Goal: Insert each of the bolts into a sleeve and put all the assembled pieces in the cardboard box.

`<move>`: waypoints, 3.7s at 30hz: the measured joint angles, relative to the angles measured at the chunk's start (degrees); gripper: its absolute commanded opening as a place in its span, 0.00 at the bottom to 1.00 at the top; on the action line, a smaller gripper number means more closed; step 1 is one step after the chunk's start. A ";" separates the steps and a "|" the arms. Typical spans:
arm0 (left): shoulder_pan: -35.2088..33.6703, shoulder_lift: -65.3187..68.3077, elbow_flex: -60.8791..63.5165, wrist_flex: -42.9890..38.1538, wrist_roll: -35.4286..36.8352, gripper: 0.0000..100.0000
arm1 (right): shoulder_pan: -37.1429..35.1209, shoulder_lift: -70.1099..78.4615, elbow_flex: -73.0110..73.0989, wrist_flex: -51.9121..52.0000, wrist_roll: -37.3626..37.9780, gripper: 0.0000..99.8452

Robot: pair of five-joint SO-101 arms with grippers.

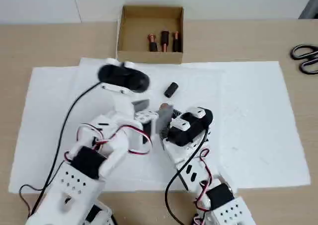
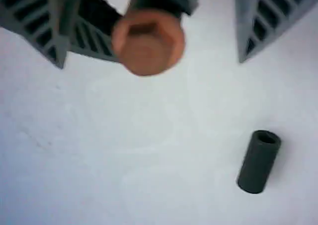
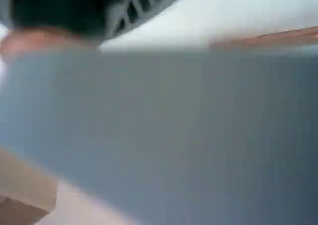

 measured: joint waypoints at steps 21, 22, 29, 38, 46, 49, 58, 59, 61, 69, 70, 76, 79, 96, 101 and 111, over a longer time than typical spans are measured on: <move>-49.14 0.00 -5.01 26.99 -27.34 0.21 | 6.07 0.26 -8.26 15.74 0.00 0.00; -49.41 0.00 -5.01 29.01 -27.34 0.21 | 6.77 0.97 -10.99 17.23 0.00 0.00; -48.62 0.00 -5.01 33.05 -30.24 0.21 | 10.20 22.33 -35.16 16.79 4.75 0.00; -48.79 -0.09 -5.01 33.05 -30.59 0.21 | 13.71 73.67 -78.33 10.64 5.10 0.00; -48.79 -0.09 -5.01 33.05 -30.59 0.21 | 13.80 114.81 -118.51 7.65 5.10 0.00; -48.79 -0.09 -5.01 33.05 -30.59 0.21 | 13.80 126.95 -130.64 1.85 5.10 0.00; -48.79 -0.09 -5.01 33.05 -30.59 0.21 | 9.93 151.82 -153.85 -2.02 5.10 0.00; -48.79 -0.09 -5.01 33.05 -30.59 0.21 | 9.67 154.02 -156.04 -2.02 5.10 0.00; -48.79 -0.09 -5.01 33.05 -30.59 0.21 | 9.14 158.07 -160.26 -2.02 5.10 0.00; -48.79 -0.09 -5.01 33.05 -30.59 0.21 | 8.88 171.08 -174.51 -2.02 5.10 0.00; -48.79 -0.09 -5.01 33.05 -30.59 0.21 | 8.88 171.96 -175.21 -2.02 5.10 0.00; -48.79 -0.09 -5.01 33.05 -30.59 0.21 | 8.53 173.89 -175.74 -2.02 5.10 0.01; -48.79 -0.09 -5.01 33.05 -30.59 0.21 | 7.91 173.80 -175.74 -2.02 5.10 0.09; -48.79 -0.09 -5.01 33.05 -30.59 0.21 | 7.38 173.71 -184.44 7.12 5.10 0.18; -48.79 -0.09 -5.01 33.05 -30.59 0.21 | 7.82 172.75 -189.63 16.09 5.10 0.18; -48.79 -0.09 -5.01 33.05 -30.59 0.21 | 12.22 151.91 -190.07 44.92 5.10 0.18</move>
